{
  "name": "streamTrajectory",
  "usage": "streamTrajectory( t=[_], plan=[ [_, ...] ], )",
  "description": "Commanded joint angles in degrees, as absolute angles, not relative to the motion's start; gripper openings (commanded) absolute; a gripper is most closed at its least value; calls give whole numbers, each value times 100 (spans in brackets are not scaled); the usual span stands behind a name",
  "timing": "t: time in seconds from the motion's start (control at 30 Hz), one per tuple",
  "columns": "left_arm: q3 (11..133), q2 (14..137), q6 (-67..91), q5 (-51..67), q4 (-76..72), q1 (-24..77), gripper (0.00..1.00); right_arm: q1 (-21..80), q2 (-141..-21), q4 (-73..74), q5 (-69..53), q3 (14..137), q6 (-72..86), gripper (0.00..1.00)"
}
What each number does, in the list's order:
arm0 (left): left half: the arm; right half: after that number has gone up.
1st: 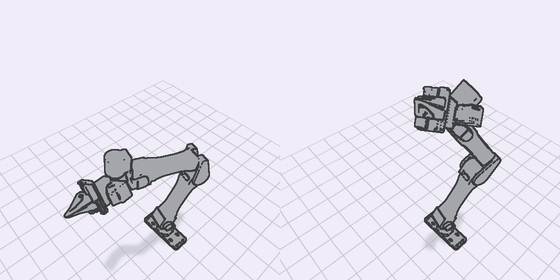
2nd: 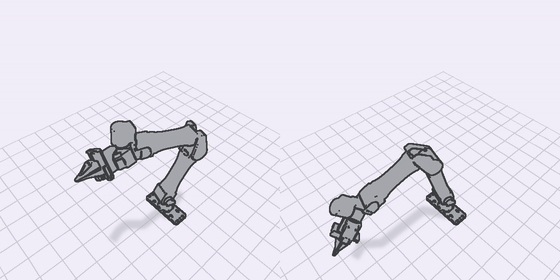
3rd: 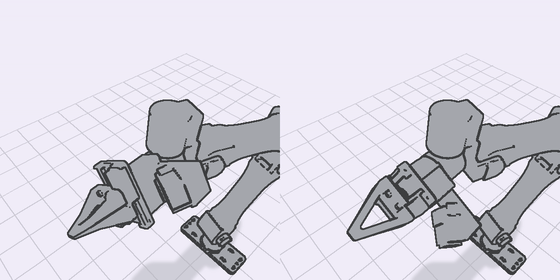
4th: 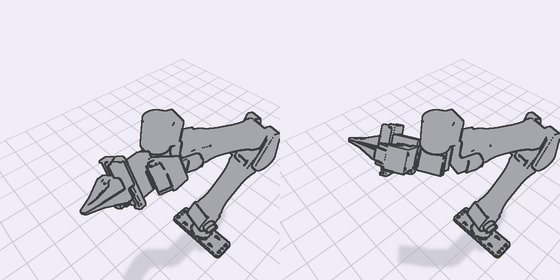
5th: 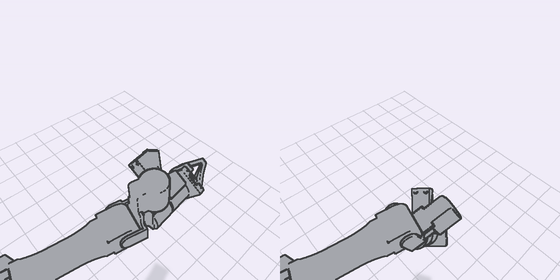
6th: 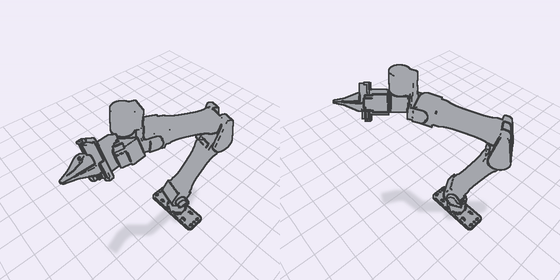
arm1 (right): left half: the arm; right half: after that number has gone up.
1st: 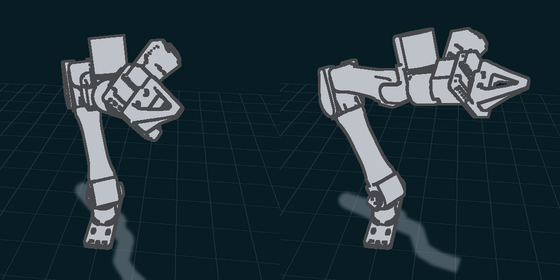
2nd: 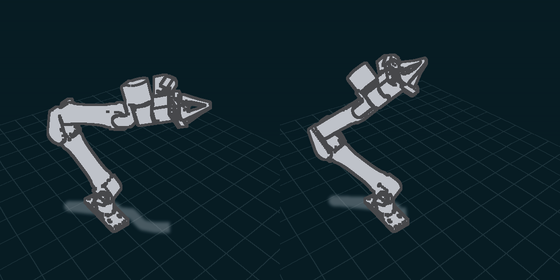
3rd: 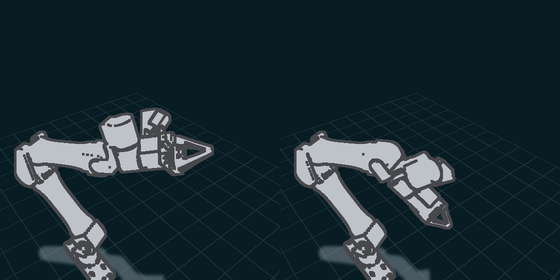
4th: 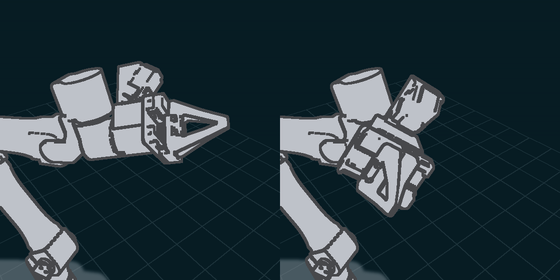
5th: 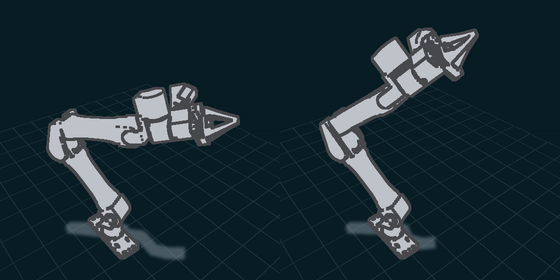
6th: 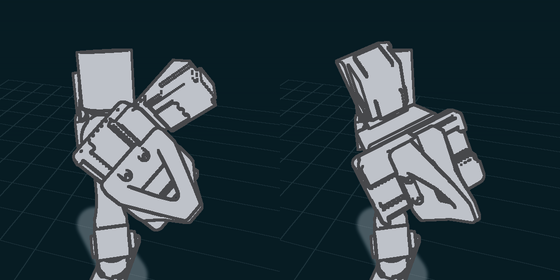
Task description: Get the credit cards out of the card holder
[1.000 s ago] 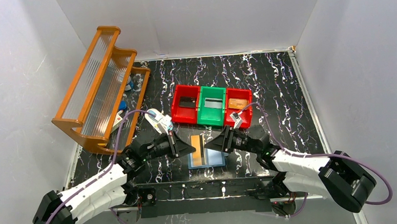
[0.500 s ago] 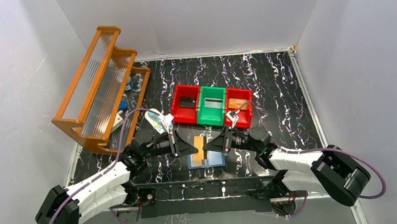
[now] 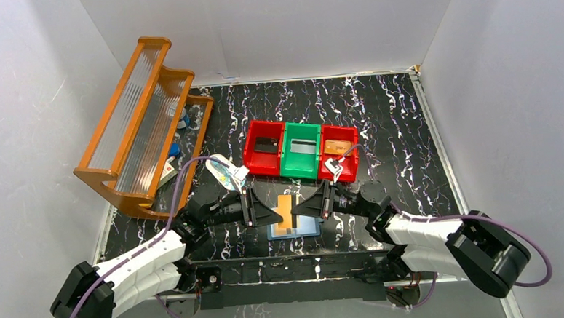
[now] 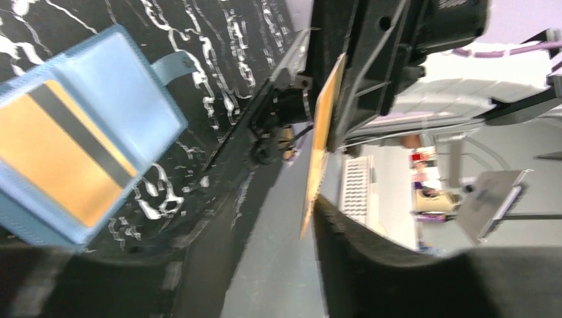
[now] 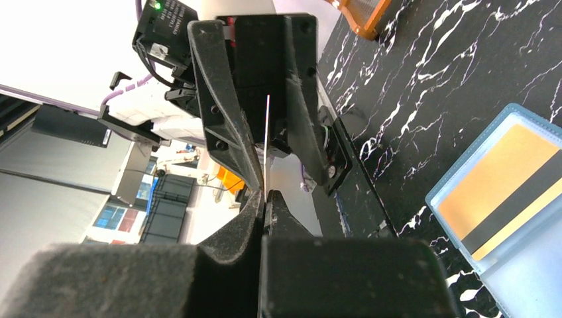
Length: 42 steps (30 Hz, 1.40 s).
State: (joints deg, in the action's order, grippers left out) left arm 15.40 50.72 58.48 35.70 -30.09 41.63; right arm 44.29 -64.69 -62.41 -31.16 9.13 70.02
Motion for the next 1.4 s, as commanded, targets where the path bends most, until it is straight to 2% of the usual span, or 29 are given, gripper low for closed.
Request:
streamTrajectory(
  t=[0.0, 0.07, 0.13, 0.27, 0.4, 0.57, 0.83, 1.07, 1.37],
  plan=[
    [1876, 4775, 5327, 3350, -2143, 4142, 53, 4403, -5859, -5631, -2822, 961, 6560, 0],
    [1994, 4651, 5120, 3119, -1730, 4148, 70, 4404, -5649, -5309, -2714, 971, 6434, 0],
    [2122, 4529, 4944, 2880, -1290, 4143, 79, 4403, -5463, -5045, -2640, 976, 6327, 0],
    [2553, 4265, 4407, 2179, -29, 4139, 86, 4400, -5190, -4542, -2497, 1053, 6117, 0],
    [3321, 4120, 3603, 1055, 1518, 4137, 89, 4396, -4916, -3500, -2208, 1368, 5652, 0],
    [4082, 4071, 2833, -325, 2653, 4138, 98, 4395, -4588, -2052, -1402, 1890, 4956, 0],
    [4294, 4018, 2038, -1894, 3101, 4137, 98, 4397, -4482, -417, 184, 2916, 3574, 0],
    [4265, 4117, 2065, -1668, 3038, 4138, 98, 4397, -5016, 703, 1924, 3791, 2675, 0],
    [4375, 4587, 1958, -1735, 3105, 4137, 98, 4395, -5649, 790, 3116, 4583, 742, 0]
  ],
)
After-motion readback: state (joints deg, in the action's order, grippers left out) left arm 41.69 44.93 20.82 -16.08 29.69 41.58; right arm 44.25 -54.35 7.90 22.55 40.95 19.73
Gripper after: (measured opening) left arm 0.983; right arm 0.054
